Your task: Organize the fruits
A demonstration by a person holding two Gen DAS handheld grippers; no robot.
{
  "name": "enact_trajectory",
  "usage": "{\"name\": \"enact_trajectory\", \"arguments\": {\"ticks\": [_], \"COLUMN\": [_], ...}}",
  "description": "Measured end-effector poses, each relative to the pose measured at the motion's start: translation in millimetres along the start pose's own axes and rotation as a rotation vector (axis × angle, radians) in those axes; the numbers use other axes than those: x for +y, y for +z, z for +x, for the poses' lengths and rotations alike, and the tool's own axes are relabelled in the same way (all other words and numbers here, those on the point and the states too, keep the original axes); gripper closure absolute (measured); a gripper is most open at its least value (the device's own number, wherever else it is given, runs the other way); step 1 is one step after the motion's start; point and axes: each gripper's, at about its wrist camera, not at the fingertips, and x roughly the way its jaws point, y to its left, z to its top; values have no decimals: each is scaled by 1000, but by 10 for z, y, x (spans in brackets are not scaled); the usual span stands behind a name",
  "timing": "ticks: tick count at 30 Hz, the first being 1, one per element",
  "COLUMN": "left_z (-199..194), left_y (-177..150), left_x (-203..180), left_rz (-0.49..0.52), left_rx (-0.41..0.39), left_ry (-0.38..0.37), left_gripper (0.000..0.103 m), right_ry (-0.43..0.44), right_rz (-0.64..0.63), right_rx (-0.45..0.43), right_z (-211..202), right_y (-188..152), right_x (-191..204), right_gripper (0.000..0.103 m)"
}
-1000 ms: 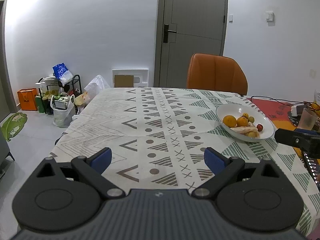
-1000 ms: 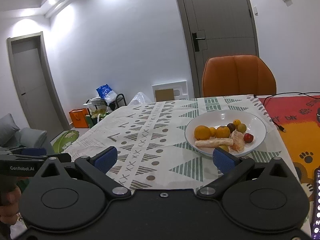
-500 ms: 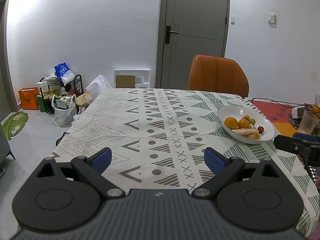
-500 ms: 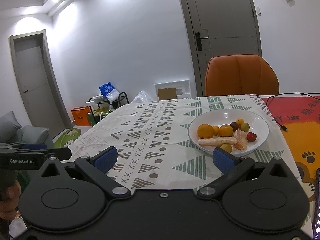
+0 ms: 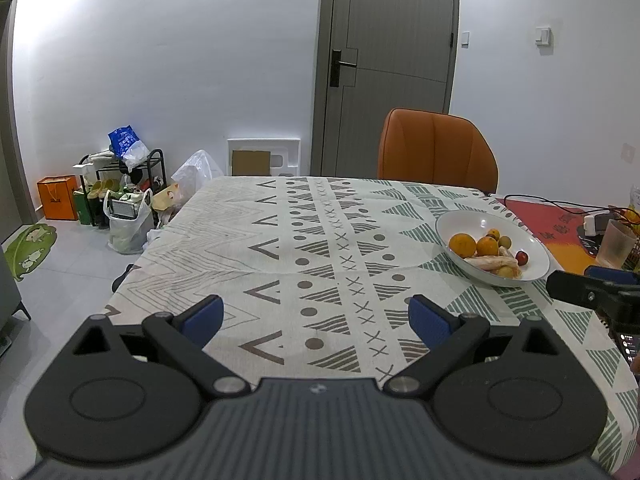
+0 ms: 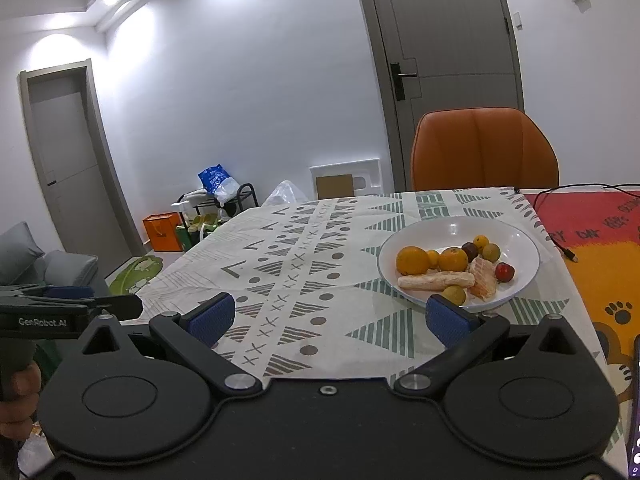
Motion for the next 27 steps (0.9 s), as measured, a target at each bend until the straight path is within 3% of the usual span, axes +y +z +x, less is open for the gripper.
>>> {"name": "enact_trajectory", "arguments": {"ticks": [27], "left_z": [-3], "left_y": [-18], "left_x": [25], "left_rz": [-4], "left_rx": [-13], "left_ry": [-2], "left_gripper": [5], "right_ry": [-24], "right_rz": [-7], "right_rx": [0], "right_z": [8], "right_y": [-28], "right_x": [6], "right_gripper": [0]}}
